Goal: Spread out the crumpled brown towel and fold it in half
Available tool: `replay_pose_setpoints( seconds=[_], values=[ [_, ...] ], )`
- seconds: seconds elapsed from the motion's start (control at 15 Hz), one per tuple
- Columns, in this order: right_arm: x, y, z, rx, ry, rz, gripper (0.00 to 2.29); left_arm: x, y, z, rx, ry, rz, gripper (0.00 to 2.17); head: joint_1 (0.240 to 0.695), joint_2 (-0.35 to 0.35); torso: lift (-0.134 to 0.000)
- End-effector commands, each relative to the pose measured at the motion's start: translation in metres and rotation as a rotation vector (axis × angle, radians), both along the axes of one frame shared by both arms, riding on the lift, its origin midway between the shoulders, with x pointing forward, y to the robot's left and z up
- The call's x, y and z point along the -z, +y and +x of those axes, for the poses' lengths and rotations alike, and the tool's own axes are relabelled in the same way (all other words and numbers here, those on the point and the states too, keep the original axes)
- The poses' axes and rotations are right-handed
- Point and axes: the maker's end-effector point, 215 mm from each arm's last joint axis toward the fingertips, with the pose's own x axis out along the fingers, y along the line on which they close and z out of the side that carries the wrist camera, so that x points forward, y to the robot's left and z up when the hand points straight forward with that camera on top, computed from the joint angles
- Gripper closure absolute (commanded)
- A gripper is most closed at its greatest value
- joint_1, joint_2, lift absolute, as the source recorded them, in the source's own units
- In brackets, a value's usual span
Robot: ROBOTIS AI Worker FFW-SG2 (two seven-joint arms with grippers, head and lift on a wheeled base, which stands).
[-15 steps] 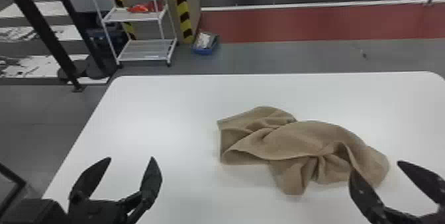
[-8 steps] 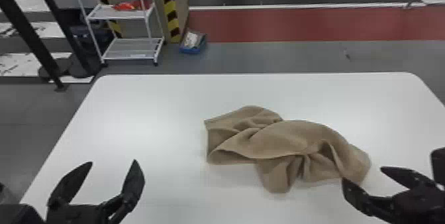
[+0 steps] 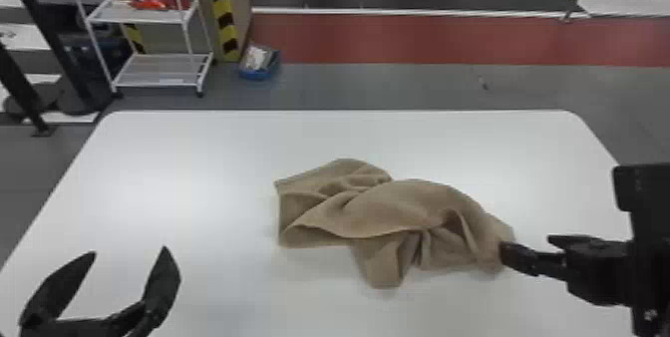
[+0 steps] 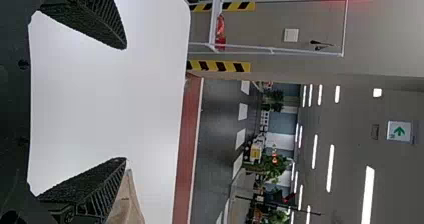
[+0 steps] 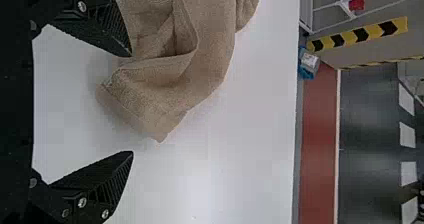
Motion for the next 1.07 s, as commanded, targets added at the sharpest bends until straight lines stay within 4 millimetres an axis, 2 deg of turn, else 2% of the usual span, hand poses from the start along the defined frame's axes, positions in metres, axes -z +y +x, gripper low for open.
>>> replay_pose_setpoints(
  seconds=[0.0, 0.27, 0.4, 0.67, 0.8, 1.0],
  values=[
    [0.005, -0.011, 0.0, 0.031, 0.075, 0.001, 0.22, 0.001, 0.0, 0.0, -0.002, 0.002, -0.002, 0.09, 0.695, -0.017, -0.125],
    [0.024, 0.0, 0.0, 0.012, 0.14, -0.049, 0.22, 0.004, -0.004, 0.0, 0.005, 0.005, -0.007, 0.09, 0.695, -0.027, -0.125],
    [0.029, 0.001, 0.007, 0.006, 0.152, -0.091, 0.22, 0.004, -0.005, 0.0, 0.007, 0.005, -0.008, 0.09, 0.695, -0.027, -0.125],
    [0.045, 0.014, 0.014, -0.027, 0.187, -0.133, 0.3, 0.005, -0.005, 0.0, 0.009, 0.006, -0.009, 0.09, 0.695, -0.018, -0.125],
    [0.049, 0.012, 0.015, -0.027, 0.198, -0.165, 0.39, 0.005, -0.005, 0.0, 0.008, 0.008, -0.007, 0.09, 0.695, -0.009, -0.125],
    [0.051, 0.01, 0.016, -0.027, 0.204, -0.181, 0.71, 0.004, -0.005, 0.0, 0.009, 0.005, -0.007, 0.09, 0.695, -0.007, -0.125]
  ],
)
